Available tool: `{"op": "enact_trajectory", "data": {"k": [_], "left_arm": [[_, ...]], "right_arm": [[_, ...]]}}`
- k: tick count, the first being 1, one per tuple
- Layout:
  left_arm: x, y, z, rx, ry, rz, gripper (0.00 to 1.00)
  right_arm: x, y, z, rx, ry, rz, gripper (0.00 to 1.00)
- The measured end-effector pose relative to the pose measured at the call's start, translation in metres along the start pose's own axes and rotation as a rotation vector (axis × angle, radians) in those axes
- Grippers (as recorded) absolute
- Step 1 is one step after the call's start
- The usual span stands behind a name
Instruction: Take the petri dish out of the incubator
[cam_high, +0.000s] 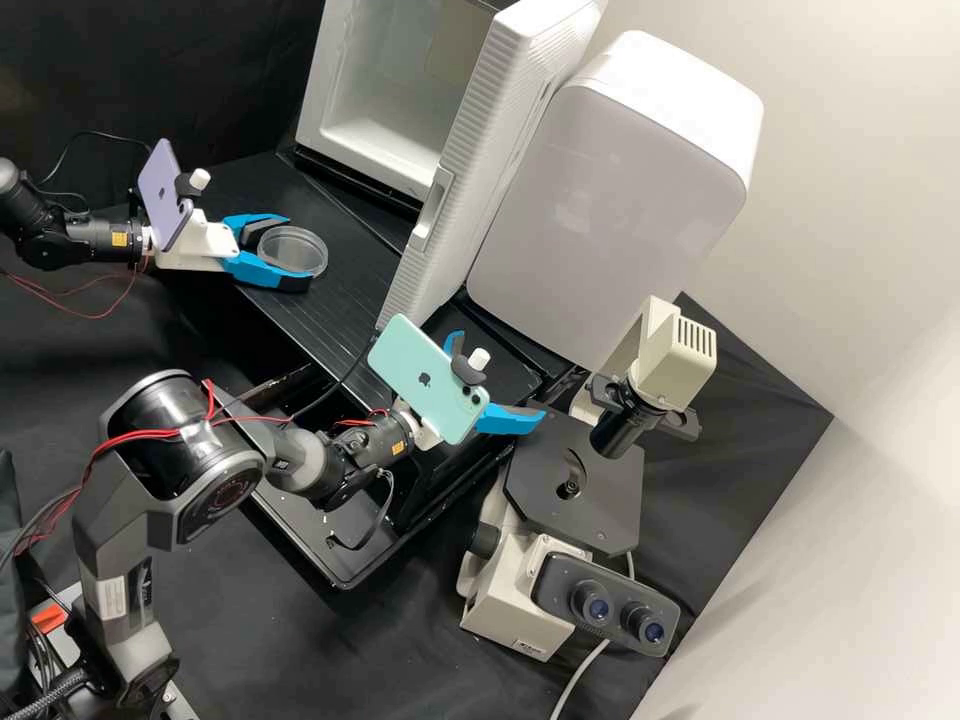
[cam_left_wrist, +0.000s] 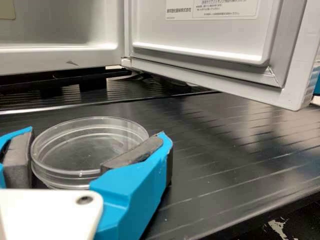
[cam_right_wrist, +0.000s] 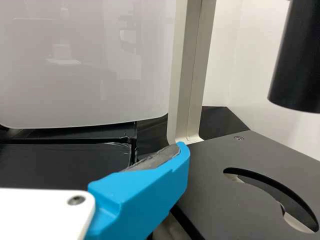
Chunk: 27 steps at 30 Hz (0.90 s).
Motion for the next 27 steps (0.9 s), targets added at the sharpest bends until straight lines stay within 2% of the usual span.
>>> {"op": "enact_trajectory", "data": {"k": [10,13,16,19,23,27], "left_arm": [[0.001,-0.002,-0.001,0.04,0.018,0.002,1.0],[0.0,-0.001,0.002,0.068,0.024,0.017,1.0],[-0.001,-0.002,0.006,0.116,0.04,0.037,1.0],[-0.005,-0.004,0.009,0.139,0.049,0.052,1.0],[-0.01,-0.006,0.011,0.148,0.04,0.076,1.0],[-0.017,-0.011,0.009,0.13,0.029,0.098,1.0]], "right_arm": [[0.0,0.0,0.0,0.0,0.0,0.0,1.0],[0.0,0.0,0.0,0.0,0.0,0.0,1.0],[0.0,0.0,0.0,0.0,0.0,0.0,1.0],[0.0,0.0,0.0,0.0,0.0,0.0,1.0],[0.0,0.0,0.0,0.0,0.0,0.0,1.0],[0.0,0.0,0.0,0.0,0.0,0.0,1.0]]}}
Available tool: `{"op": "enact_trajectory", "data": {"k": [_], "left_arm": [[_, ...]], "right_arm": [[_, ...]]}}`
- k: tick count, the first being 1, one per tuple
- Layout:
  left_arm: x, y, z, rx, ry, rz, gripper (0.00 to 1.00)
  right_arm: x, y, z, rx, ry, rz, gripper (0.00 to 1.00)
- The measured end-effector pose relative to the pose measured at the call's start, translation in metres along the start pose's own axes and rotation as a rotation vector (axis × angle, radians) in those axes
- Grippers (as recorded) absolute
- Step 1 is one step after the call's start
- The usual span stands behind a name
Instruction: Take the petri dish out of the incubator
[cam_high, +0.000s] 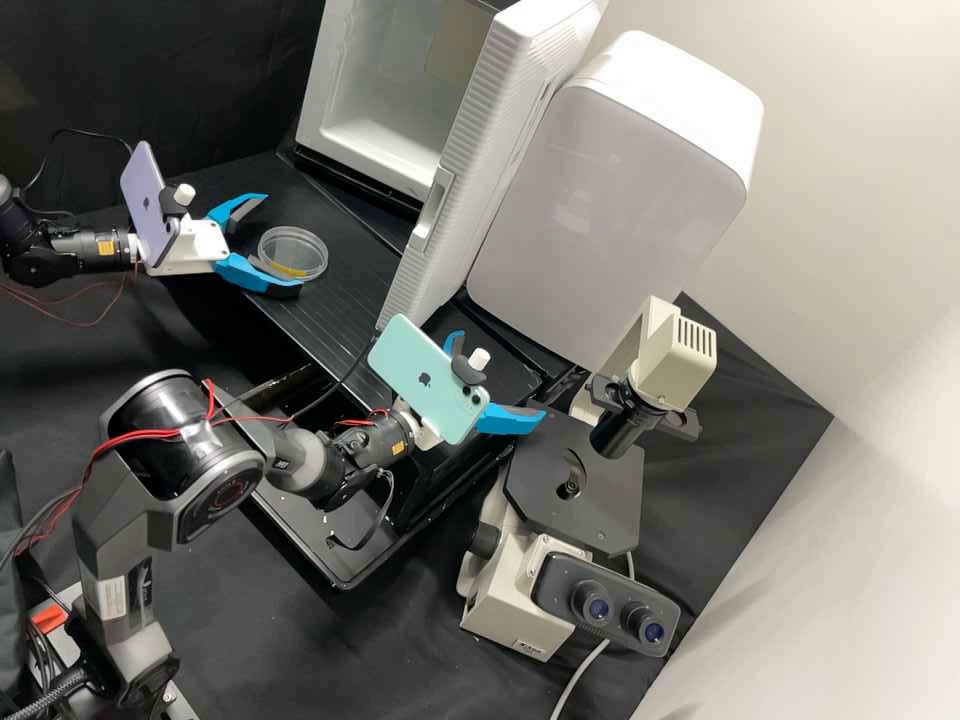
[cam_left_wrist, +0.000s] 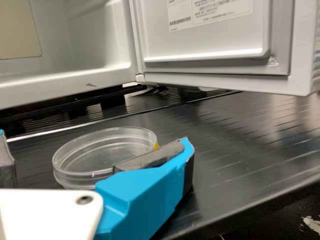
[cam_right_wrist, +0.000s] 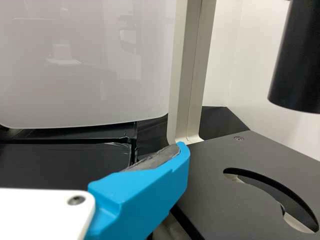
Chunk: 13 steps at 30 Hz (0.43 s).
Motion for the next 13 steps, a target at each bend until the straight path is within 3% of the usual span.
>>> {"op": "enact_trajectory", "data": {"k": [13], "left_arm": [[-0.018,-0.011,0.012,-0.068,-0.063,-0.01,1.0]], "right_arm": [[0.0,0.0,0.0,0.0,0.0,0.0,1.0]]}}
